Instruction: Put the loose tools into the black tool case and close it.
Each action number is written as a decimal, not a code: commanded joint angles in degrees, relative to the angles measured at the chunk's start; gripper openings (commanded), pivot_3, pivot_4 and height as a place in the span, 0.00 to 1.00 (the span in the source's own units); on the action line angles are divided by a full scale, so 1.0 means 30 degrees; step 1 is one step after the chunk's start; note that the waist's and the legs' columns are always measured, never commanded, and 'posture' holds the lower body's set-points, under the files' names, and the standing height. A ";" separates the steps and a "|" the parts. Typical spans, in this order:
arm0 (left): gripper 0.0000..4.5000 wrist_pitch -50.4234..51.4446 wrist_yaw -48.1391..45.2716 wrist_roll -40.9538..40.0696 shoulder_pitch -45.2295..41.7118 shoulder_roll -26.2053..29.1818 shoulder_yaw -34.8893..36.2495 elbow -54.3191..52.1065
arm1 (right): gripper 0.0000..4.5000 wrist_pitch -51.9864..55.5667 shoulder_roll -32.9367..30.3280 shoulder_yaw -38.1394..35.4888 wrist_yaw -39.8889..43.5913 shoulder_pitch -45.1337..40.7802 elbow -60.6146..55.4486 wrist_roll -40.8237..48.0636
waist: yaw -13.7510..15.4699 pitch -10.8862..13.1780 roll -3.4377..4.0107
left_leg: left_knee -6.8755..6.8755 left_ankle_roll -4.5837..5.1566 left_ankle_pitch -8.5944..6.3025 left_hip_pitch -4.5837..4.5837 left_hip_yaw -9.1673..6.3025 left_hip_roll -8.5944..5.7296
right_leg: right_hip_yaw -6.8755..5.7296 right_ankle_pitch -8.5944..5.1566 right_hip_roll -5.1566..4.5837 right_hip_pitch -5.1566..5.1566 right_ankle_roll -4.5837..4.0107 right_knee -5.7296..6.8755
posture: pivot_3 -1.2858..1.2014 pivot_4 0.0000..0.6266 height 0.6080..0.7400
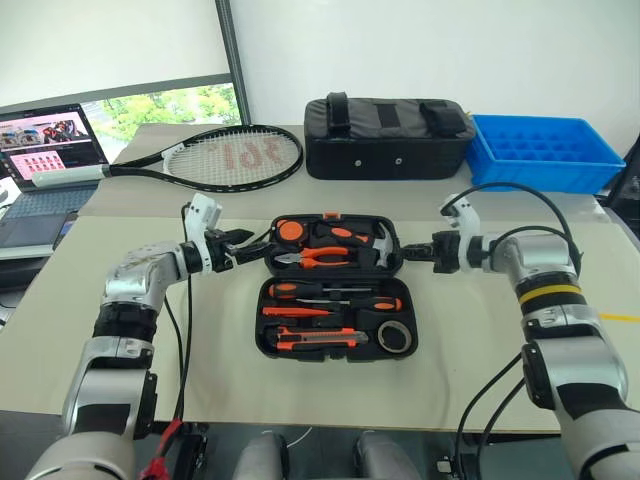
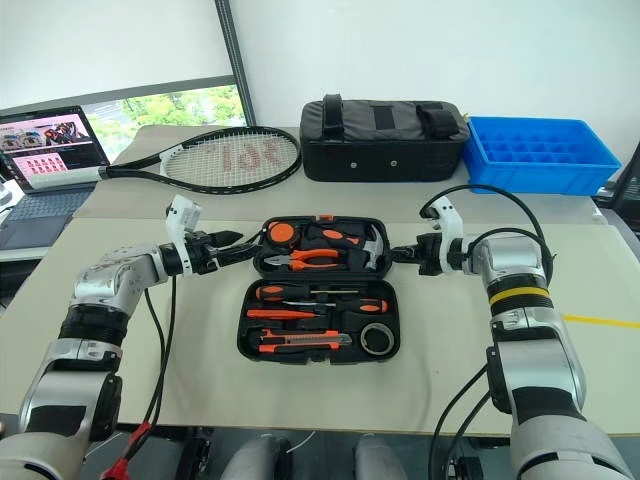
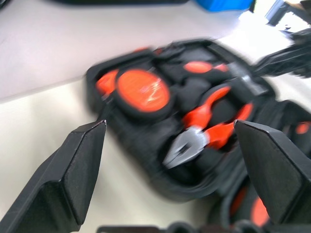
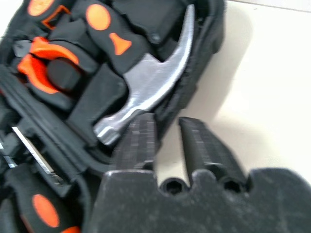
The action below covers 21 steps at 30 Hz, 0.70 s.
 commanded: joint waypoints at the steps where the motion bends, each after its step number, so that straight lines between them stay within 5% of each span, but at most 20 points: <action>1: 1.00 0.0428 -0.0439 -0.0026 -0.1236 -0.0370 0.0365 0.0897 | 0.01 0.0588 0.0069 -0.0818 -0.0185 -0.0302 -0.0813 0.0532 | -0.0008 0.0000 0.0000 | 0.0003 -0.0002 0.0002 -0.0003 0.0000 -0.0001 | -0.0002 0.0000 -0.0001 0.0000 0.0000 0.0004 | 0.52 0.24 0.76; 13: 1.00 0.0180 0.1240 0.0875 -0.4624 -0.2098 0.1472 0.7242 | 0.01 0.1011 0.0539 -0.1796 -0.0681 -0.0446 -0.0749 0.0803 | -0.0322 0.0000 0.0000 | -0.0027 -0.0001 0.0003 -0.0031 -0.0018 -0.0002 | -0.0015 -0.0002 0.0005 -0.0025 0.0004 0.0017 | 0.52 0.24 0.76; 16: 0.84 -0.0035 0.1543 0.1201 -0.4934 -0.2222 0.1622 0.7920 | 0.00 0.0854 0.0537 -0.1843 -0.0794 -0.0422 -0.0792 0.0838 | -0.0330 0.0001 -0.0001 | -0.0023 -0.0002 0.0003 -0.0032 -0.0019 -0.0004 | -0.0014 -0.0002 0.0004 -0.0025 0.0004 0.0015 | 0.52 0.24 0.76; 21: 0.42 0.0576 0.1059 0.0700 -0.5073 -0.2087 0.2582 0.8021 | 0.00 0.0851 0.0408 -0.1846 -0.0811 -0.0176 -0.1079 0.0855 | -0.0315 0.0001 0.0000 | -0.0022 -0.0004 0.0004 -0.0028 -0.0020 -0.0005 | -0.0016 -0.0003 0.0004 -0.0025 0.0006 0.0017 | 0.52 0.24 0.76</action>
